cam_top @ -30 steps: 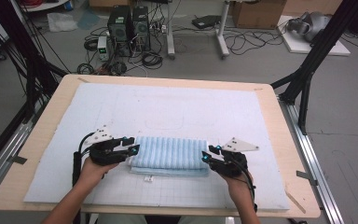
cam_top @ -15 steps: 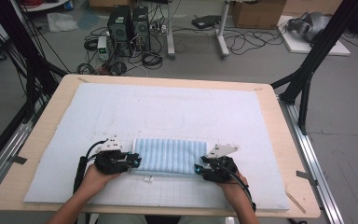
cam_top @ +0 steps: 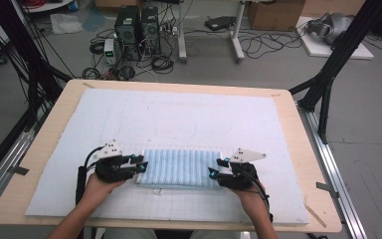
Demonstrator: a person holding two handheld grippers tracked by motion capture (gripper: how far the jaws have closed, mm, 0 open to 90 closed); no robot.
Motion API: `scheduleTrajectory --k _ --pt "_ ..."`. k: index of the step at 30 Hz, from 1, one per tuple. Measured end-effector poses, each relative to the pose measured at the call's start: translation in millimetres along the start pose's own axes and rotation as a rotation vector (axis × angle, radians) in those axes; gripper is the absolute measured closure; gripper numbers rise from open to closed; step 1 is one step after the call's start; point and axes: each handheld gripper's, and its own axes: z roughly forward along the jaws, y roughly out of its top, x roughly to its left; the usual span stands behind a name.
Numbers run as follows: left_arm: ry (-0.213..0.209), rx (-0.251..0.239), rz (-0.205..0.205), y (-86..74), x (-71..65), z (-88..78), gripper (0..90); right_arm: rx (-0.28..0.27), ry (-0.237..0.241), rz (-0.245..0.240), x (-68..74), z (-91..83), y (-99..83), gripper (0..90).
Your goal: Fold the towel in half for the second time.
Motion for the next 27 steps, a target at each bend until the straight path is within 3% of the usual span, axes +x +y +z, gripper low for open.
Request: scheduleTrajectory --k 3,6,7,9,11,13,16,18,22,25,27 --pt "0.03 0.021 -0.029 9.7 16.1 16.7 63.7 0.019 -0.046 0.036 -12.2 14.9 7.2 60.3" --pt "0.068 0.077 -0.038 8.1 24.1 32.6 66.7 0.086 -0.078 0.042 -20.6 32.8 7.4 61.6" --pt "0.079 0.12 -0.038 5.5 24.4 37.4 67.3 0.105 -0.087 0.042 -21.8 35.0 6.5 61.7" --pt "0.091 0.154 -0.023 3.7 22.9 39.9 68.1 0.112 -0.092 0.039 -24.9 35.4 4.1 61.7" --pt "0.121 0.168 0.02 4.8 20.5 38.9 68.8 0.127 -0.11 0.031 -24.1 32.2 3.5 60.6" --pt "0.134 0.17 0.02 4.6 20.4 36.7 68.3 0.127 -0.11 0.024 -23.5 28.1 1.5 58.8" --pt "0.134 0.13 -0.013 5.0 24.1 28.4 62.4 0.091 -0.103 0.04 -23.6 13.9 -2.1 51.7" --pt "0.118 0.057 -0.021 7.0 27.0 19.8 58.1 0.046 -0.098 0.046 -25.1 2.9 -4.0 48.3" --pt "0.072 -0.094 -0.042 9.6 33.5 3.3 45.6 -0.012 -0.181 0.042 -29.6 -22.9 -7.2 35.0" --pt "0.073 -0.15 -0.067 9.2 40.2 -3.9 30.0 -0.037 -0.247 0.065 -36.2 -37.3 -8.9 22.6" --pt "0.095 -0.158 -0.075 9.0 43.5 -7.5 25.1 -0.065 -0.288 0.088 -40.9 -44.6 -9.8 16.5"
